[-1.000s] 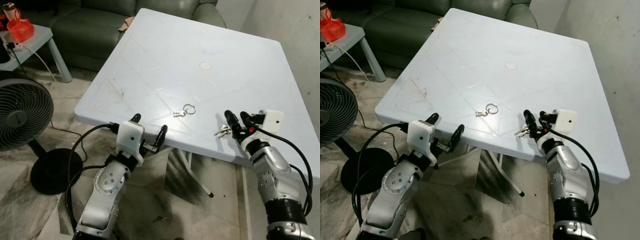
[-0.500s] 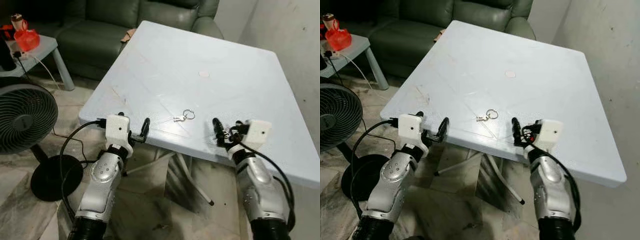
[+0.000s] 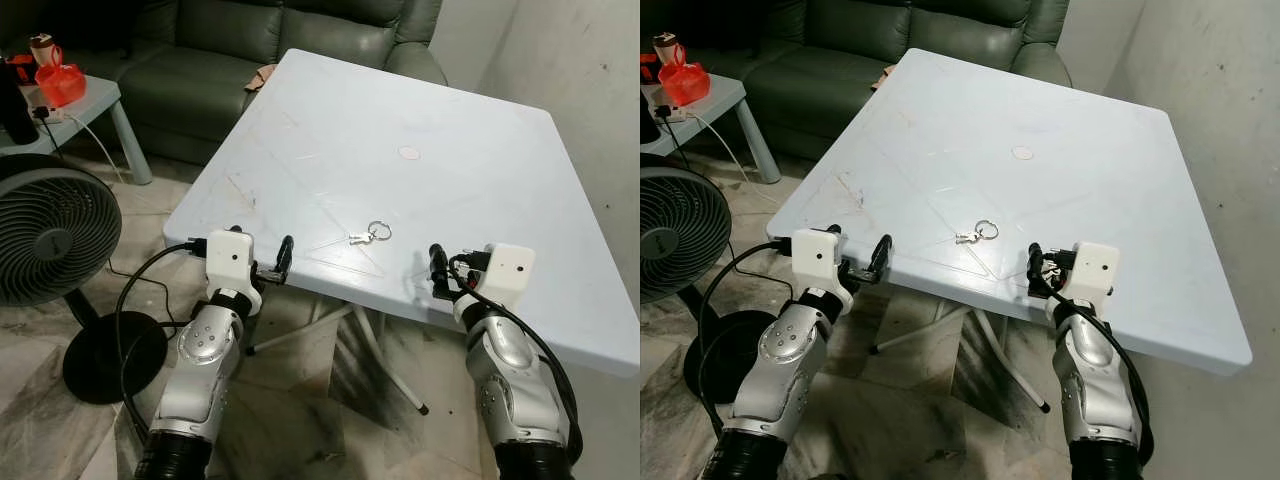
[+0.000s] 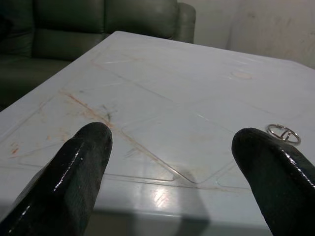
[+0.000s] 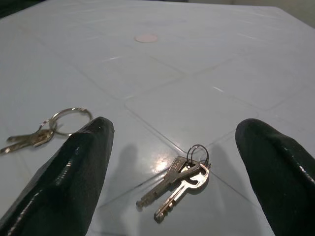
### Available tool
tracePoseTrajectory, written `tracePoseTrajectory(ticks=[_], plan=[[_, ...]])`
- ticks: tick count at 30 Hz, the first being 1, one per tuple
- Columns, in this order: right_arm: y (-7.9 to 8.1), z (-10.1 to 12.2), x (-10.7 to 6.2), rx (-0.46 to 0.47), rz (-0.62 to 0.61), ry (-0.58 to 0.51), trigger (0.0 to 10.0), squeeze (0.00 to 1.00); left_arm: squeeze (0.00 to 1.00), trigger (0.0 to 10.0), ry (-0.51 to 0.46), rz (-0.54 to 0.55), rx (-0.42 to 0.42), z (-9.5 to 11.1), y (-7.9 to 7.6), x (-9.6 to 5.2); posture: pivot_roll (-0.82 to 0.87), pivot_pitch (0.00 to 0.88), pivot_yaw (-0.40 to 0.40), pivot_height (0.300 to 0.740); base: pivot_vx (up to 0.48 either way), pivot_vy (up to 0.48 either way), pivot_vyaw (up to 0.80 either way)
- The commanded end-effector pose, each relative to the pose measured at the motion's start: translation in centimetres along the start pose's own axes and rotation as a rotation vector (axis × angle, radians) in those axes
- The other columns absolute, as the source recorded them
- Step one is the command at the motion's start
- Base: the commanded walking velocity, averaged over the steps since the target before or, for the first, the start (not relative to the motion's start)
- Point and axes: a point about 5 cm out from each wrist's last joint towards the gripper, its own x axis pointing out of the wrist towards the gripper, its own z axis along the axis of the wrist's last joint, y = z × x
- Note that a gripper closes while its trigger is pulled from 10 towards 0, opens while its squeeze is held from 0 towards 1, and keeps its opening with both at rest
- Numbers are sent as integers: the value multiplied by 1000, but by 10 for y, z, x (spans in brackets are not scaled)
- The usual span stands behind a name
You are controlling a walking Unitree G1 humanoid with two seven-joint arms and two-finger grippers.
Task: Hang keys on a hook
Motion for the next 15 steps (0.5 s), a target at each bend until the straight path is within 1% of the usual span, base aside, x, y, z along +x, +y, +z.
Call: tracePoseTrajectory(ticks=[1,6,9,10,15], plan=[[4,2,4,-18,-22,16,10000,0,0,10000,-7,-14,17,1,-5,1,73,98,-125,740,0,0,0],[10,5,9,-30,-53,19,10000,0,0,10000,-9,-11,18,2,-5,0,79,112,-128,740,0,0,0],[16,8,15,-46,-90,23,10000,0,0,10000,-9,-5,23,2,-4,-2,87,134,-130,740,0,0,0],[20,9,19,-45,-101,31,10000,0,0,10000,-8,-1,26,3,-4,-3,89,140,-131,740,0,0,0],[24,12,27,-43,-144,46,10000,0,0,10000,-6,3,24,2,-5,-6,98,154,-131,740,0,0,0]])
